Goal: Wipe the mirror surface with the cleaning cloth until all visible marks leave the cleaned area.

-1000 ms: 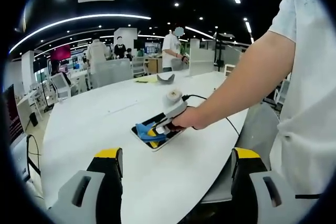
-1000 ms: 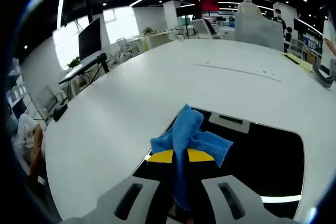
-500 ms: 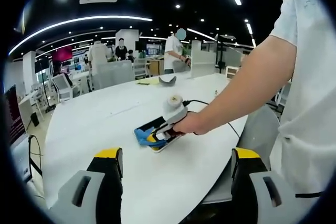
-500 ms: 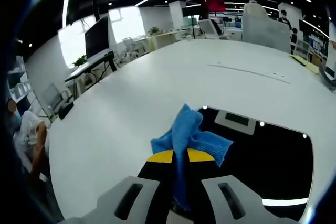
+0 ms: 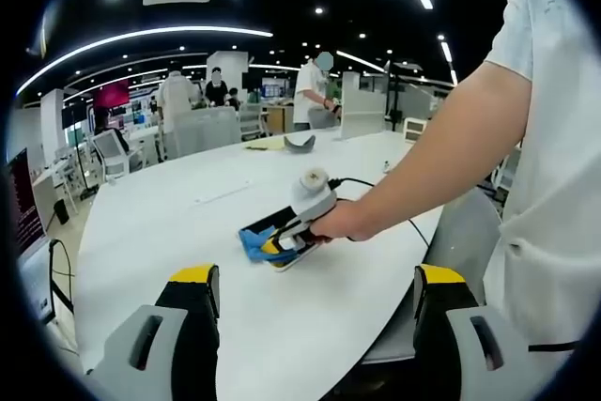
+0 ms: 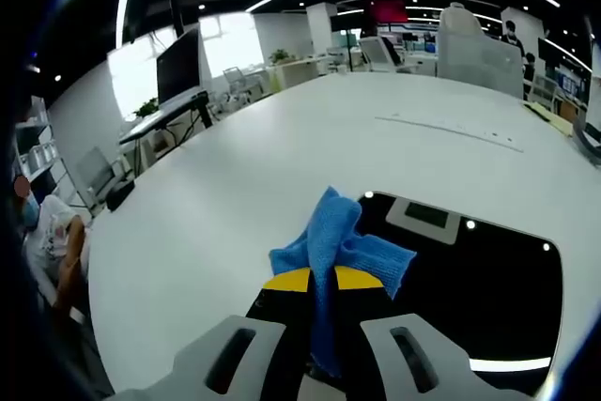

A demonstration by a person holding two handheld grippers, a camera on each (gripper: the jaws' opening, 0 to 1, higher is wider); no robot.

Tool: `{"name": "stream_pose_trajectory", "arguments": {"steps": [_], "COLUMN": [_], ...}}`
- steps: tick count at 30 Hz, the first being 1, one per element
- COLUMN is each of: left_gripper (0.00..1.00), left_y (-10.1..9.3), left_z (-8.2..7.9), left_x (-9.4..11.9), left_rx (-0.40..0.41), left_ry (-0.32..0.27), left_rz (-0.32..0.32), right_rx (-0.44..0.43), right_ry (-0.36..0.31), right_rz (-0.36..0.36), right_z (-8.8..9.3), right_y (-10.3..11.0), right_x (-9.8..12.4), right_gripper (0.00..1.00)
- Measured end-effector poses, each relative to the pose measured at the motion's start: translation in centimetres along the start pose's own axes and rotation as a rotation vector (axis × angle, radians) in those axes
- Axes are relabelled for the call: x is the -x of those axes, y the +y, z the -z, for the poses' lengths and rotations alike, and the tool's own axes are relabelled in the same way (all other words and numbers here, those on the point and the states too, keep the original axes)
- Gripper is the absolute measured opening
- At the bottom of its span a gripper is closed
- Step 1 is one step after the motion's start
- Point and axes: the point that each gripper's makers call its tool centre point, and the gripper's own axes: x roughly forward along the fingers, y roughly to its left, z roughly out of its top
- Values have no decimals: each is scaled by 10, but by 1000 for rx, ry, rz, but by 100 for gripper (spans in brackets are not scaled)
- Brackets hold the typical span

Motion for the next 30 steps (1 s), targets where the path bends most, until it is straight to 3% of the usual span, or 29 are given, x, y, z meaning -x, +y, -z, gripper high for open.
{"name": "stream_pose_trajectory", "arguments": {"steps": [9, 30], "left_gripper": [85, 85], "left_y": [-1, -5], "left_z": [5, 10], "left_x": [-1, -3], "left_rx": [-2, 18], "left_ry": [9, 7], "left_rz": [0, -8], "right_rx": [12, 87], "right_ry": [2, -5], "right_rz": [-4, -18], "right_z": [1, 6], "right_y": [-2, 17], "right_x": [-2, 7], "right_gripper": [2, 2]}}
